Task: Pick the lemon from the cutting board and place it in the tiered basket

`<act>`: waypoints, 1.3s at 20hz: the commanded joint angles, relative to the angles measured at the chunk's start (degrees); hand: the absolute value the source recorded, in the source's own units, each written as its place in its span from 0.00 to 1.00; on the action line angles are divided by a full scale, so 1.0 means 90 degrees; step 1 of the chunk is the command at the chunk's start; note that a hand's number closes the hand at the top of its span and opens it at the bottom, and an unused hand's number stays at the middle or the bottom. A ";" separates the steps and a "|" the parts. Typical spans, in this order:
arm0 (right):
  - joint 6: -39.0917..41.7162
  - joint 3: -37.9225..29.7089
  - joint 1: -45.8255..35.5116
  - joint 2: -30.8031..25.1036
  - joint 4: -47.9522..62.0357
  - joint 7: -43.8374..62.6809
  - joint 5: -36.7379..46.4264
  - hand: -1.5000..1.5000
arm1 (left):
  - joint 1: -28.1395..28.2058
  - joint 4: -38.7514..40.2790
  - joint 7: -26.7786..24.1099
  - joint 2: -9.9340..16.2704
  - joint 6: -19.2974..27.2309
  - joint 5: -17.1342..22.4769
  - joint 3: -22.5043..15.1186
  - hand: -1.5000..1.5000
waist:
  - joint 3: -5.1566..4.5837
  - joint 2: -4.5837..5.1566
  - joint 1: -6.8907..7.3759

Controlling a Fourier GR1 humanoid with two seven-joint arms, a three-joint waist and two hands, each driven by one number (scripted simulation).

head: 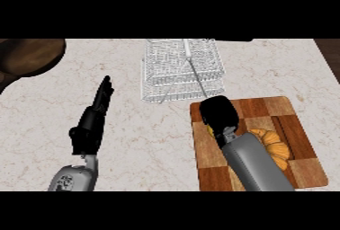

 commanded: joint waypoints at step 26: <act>0.0980 0.0964 -0.4892 0.0384 -0.1708 0.7540 -0.3161 1.00 | -0.0141 0.0267 -0.0046 0.0183 -0.0033 0.0123 0.0254 0.50 | 0.0048 -0.0027 -0.0099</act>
